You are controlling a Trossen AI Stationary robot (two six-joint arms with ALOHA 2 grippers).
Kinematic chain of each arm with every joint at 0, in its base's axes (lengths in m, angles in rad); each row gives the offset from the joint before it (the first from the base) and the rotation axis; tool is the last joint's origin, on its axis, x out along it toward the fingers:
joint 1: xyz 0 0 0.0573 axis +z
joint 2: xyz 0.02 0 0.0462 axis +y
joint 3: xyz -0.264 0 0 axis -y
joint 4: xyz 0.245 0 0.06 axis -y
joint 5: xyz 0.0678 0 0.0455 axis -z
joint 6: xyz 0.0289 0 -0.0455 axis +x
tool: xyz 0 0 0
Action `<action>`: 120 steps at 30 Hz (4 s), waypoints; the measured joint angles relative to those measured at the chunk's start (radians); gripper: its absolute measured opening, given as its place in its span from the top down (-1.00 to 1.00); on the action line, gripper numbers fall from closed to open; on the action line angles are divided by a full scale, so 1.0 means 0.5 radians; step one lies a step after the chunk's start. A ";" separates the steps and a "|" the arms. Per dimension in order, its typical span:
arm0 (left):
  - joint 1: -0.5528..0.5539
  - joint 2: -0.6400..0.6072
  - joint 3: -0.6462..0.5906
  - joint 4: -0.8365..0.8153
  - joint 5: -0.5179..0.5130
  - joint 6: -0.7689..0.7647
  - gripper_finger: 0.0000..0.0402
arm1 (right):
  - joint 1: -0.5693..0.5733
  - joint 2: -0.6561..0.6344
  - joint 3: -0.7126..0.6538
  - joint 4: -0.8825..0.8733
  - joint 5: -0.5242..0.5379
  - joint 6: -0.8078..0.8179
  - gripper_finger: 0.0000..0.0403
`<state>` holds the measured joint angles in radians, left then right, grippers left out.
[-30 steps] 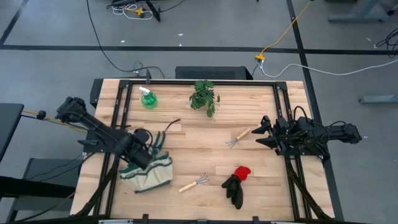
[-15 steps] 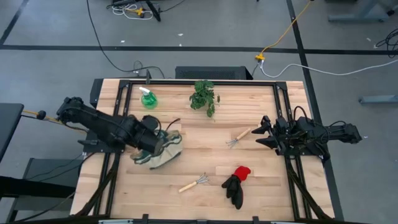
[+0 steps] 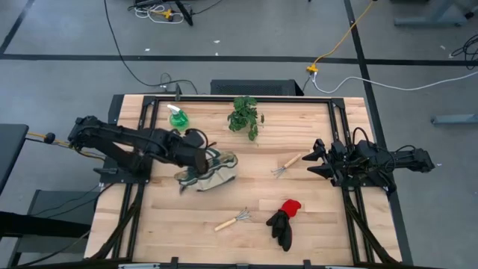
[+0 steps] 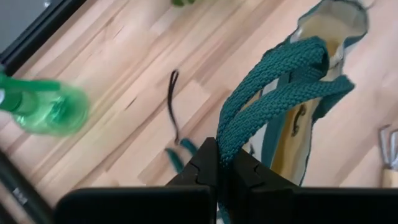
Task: Pick & Place Garden tools in Gardening bag
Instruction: Prepare the green gardening bag
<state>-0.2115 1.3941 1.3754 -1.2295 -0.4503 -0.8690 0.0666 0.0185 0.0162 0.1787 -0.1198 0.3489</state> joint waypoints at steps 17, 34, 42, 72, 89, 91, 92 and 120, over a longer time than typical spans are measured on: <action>0.206 0.353 -0.001 0.549 0.212 0.480 0.96 | 0.000 -0.001 0.000 0.023 0.000 -0.101 -0.09; 0.330 0.391 -0.001 1.044 0.281 0.752 0.96 | 0.000 -0.001 0.000 0.031 0.201 -0.158 -0.09; 0.330 0.489 0.001 1.169 0.319 0.820 0.96 | -0.001 0.002 0.000 0.042 0.328 -0.139 -0.09; 0.328 0.488 -0.002 1.284 0.318 0.878 0.95 | -0.001 0.943 0.541 0.337 0.366 -0.434 -0.09; 0.323 0.485 -0.001 1.285 0.318 0.894 0.94 | -0.001 1.776 1.309 -0.357 0.492 -0.530 -0.09; 0.323 0.485 -0.001 1.285 0.318 0.896 0.94 | -0.001 1.850 1.382 -0.464 0.544 -0.554 -0.09; 0.323 0.485 -0.001 1.286 0.318 0.911 0.94 | -0.001 1.886 1.413 -0.510 0.577 -0.564 -0.09; 0.323 0.485 0.000 1.352 0.312 0.992 0.94 | -0.006 2.434 1.914 -1.024 0.484 -0.616 0.16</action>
<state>-0.0498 1.6363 1.3754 -0.5533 -0.2943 -0.3728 0.0635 1.2354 0.9733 -0.3333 0.1223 0.0410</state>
